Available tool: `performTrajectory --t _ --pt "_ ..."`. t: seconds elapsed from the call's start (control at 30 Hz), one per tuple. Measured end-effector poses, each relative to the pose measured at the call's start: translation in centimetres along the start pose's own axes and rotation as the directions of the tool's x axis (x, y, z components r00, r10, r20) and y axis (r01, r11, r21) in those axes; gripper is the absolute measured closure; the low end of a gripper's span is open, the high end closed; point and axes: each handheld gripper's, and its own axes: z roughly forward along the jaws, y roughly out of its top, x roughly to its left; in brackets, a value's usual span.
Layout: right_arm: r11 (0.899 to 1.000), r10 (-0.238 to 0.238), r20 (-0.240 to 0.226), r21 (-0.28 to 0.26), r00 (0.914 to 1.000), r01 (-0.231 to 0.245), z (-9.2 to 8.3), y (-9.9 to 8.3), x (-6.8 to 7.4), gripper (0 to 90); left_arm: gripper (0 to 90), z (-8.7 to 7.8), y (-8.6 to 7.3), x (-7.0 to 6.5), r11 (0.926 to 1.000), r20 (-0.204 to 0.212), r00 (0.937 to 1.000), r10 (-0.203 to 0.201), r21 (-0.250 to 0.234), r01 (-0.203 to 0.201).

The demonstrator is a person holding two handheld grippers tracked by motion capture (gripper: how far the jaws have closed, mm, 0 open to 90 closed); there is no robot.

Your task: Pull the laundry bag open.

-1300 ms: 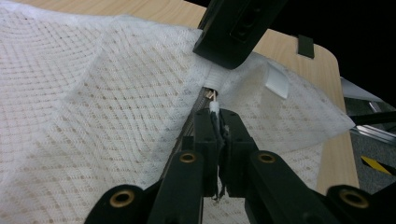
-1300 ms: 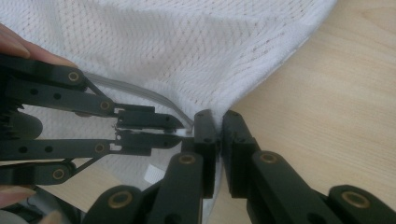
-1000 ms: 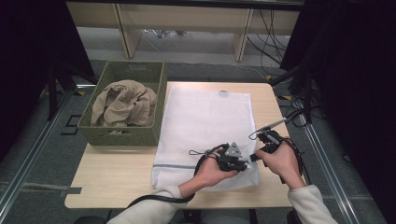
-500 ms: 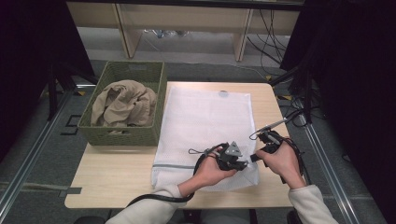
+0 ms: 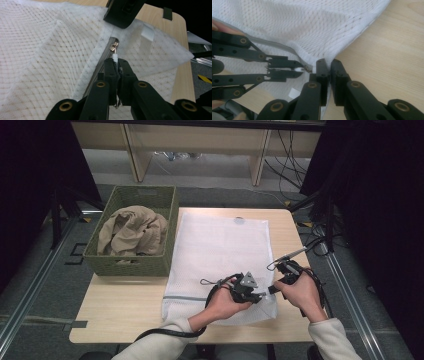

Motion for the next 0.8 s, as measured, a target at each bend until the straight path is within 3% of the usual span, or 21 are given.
performTrajectory --t 0.1,0.13,0.2,0.53,0.6,0.8 --pt "1.0 0.004 0.005 0.001 1.0 -0.004 -0.04 -0.02 -0.08 86.5 86.7 -0.09 -0.14 -0.02 0.9999 0.001 0.9999 -0.016 -0.002 0.016" --pt "0.999 0.043 0.012 0.017 0.999 -0.044 -0.2 -0.04 0.24 86.5 86.7 -0.18 -0.2 0.03 0.9999 -0.002 0.9999 -0.013 0.002 0.013" --pt "1.0 0.008 0.008 0.001 0.9999 -0.008 -0.05 -0.01 -0.09 86.6 86.7 -0.26 -0.24 0.05 1.0 -0.002 1.0 -0.009 0.002 0.009" --pt "1.0 0.008 0.013 0.001 0.9999 -0.008 -0.05 -0.03 -0.3 86.6 86.7 -0.41 -0.35 0.08 0.9998 -0.017 0.9998 -0.01 0.016 0.01" --pt "0.998 0.056 0.021 0.017 0.9982 -0.056 -0.18 -0.07 -0.14 86.6 86.7 -0.46 -0.45 0.09 0.9996 -0.016 0.9996 -0.022 0.017 0.022" --pt "1.0 0.028 0.018 0.01 0.9994 -0.029 -0.07 -0.05 -0.46 86.6 86.7 -0.63 -0.54 0.2 0.9996 -0.022 0.9995 -0.021 0.02 0.021"
